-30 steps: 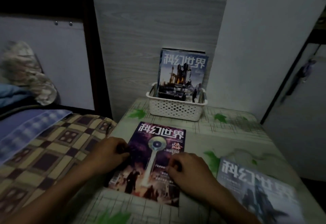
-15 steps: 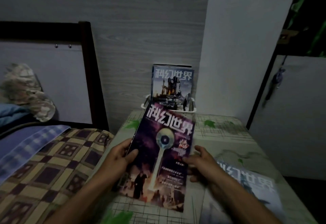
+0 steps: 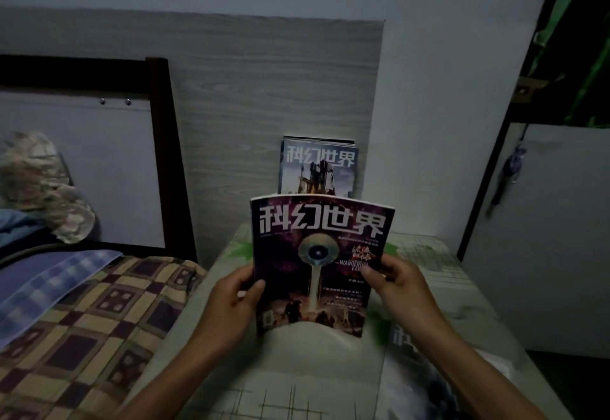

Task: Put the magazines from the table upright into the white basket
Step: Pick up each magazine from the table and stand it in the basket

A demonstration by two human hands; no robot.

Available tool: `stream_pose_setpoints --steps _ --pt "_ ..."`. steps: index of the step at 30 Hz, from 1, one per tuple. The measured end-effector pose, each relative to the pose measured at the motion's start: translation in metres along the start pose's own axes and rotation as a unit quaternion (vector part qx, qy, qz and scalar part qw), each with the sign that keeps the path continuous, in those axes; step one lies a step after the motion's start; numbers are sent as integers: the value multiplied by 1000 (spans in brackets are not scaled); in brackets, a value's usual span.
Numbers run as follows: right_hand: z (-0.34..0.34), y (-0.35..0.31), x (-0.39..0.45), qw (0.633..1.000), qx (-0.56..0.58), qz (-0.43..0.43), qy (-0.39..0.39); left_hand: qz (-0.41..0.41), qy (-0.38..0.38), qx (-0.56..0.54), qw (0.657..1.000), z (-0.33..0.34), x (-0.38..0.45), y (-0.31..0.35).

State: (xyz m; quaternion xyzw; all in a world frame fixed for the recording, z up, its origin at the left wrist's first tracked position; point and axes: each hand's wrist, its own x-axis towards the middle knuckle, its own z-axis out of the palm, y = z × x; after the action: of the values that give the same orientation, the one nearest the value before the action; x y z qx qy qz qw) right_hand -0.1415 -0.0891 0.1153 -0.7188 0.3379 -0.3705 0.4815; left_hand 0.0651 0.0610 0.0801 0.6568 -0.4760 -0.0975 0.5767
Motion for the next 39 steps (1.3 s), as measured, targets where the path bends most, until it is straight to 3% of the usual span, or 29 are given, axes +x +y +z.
stream_pose_setpoints --steps 5,10,17,24,34,39 --pt "11 18 5 999 46 -6 1 15 25 54 998 -5 9 -16" --pt "13 6 46 995 75 -26 57 27 84 18 996 -1 47 -6" --pt "7 -37 173 979 -26 -105 174 57 141 -16 988 8 186 8" --pt "33 5 249 973 -64 -12 221 -5 137 15 990 46 248 -50" --pt "40 49 265 983 -91 22 158 -83 112 60 988 55 263 -93" --pt "44 54 256 982 -151 -5 113 -125 171 55 976 60 260 -92"
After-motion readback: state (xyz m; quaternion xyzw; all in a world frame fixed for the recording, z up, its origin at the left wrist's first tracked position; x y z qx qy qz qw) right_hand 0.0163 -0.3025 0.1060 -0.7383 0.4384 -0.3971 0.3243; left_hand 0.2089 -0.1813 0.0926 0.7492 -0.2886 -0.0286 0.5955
